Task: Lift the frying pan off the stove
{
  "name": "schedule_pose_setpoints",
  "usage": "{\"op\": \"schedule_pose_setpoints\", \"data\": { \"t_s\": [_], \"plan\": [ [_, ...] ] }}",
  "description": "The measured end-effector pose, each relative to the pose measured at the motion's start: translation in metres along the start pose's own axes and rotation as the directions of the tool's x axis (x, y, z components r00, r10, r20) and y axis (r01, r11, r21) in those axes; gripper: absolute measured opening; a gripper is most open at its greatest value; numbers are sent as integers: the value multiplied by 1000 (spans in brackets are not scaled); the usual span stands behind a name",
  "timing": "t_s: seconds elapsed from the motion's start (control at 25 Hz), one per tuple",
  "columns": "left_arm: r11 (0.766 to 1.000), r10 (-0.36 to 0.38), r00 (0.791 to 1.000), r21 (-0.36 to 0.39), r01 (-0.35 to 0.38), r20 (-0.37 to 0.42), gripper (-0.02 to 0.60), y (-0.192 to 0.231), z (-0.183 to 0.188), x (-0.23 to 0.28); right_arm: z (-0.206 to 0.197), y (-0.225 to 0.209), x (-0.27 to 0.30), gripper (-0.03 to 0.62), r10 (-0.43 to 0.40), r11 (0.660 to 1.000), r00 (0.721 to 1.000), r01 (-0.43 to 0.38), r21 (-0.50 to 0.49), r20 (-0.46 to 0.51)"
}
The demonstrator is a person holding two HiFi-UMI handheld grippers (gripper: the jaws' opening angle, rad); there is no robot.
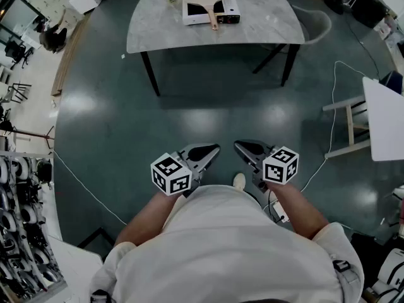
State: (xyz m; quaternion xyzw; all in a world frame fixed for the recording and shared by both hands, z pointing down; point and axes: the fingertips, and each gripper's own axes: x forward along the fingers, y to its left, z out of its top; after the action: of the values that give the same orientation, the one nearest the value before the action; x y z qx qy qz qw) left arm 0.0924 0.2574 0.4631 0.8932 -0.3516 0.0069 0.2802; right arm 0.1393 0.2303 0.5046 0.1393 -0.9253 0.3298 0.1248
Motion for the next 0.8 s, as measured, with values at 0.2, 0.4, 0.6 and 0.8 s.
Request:
{"op": "schedule_pose_setpoints", "data": {
  "t_s": [0.2, 0.4, 0.6, 0.8],
  "plan": [
    [1000, 4, 1000, -13, -4, -1, 20, 38, -1, -73, 2, 37, 63, 3, -11, 1000, 1000, 11, -2, 2],
    [998, -25, 1000, -50, 26, 16, 20, 73, 3, -114, 7, 50, 106, 3, -48, 999, 999, 48, 21, 5],
    [994, -31, 998, -99, 37, 60, 20, 115, 22, -114, 24, 33, 127, 3, -77, 996, 997, 77, 37, -15],
    [988, -13, 996, -150, 26, 90, 21, 173, 61, -76, 75, -30, 144, 5, -66, 994, 997, 64, 86, 28]
  ]
}}
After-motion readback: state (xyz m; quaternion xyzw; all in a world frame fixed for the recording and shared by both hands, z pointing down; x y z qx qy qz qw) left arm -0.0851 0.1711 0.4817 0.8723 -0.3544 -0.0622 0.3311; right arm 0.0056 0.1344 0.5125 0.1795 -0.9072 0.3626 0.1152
